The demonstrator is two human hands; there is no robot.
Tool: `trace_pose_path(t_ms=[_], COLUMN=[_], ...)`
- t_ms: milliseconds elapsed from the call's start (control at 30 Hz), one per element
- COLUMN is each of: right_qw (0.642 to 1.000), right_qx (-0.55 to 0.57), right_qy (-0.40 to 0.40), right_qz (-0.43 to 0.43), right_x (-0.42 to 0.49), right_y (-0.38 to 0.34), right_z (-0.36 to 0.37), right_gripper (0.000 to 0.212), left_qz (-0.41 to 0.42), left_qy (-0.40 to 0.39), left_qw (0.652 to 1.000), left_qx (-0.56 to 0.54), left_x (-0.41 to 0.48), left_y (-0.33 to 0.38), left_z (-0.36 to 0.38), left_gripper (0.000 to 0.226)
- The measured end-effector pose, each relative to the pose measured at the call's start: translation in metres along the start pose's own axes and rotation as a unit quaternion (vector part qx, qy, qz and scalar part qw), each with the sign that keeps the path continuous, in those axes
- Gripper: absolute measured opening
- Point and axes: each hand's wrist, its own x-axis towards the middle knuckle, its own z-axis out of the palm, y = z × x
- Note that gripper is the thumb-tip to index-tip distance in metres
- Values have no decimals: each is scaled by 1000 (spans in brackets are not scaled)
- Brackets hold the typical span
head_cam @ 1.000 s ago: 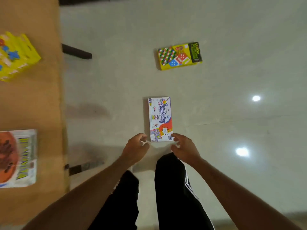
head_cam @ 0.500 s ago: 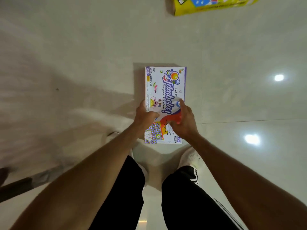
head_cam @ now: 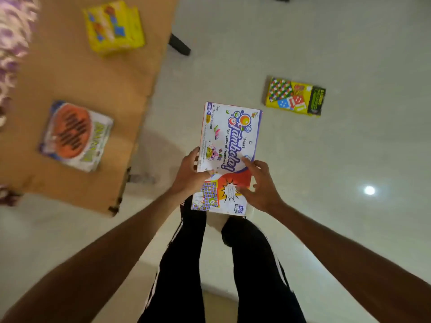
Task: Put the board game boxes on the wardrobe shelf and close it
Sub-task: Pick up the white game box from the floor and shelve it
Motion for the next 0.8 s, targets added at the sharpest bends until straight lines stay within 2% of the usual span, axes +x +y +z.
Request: trace_pose_path(t_ms=[167,333,500,667,800], right_qw=[994,979,938,905,864], right_qx=[-40,-104,-168,-198,-220], right_qy=[-59,-80,-144,-208,-272], right_qz=[-84,-154,-266,-313,-363], right_x=[-89,-148,-196,-234,-257], right_y=[-118,-190,-257,-317,-361], right_z=[-38,-18,64,168,252], right_gripper=[85,81,77,75,75], left_qz=[29,51,47,40,22], left_qy=[79,154,268,366,437], left_qw=[994,975,945,909,874], left_qx=[-72,-153,-183,-195,-213], left_x=[-160,-286,-381,-459,-512], left_y=[38,14,-60,-143,-206], left_z=[-53,-84,-125,-174,-208], left_gripper=[73,77,81,91,91])
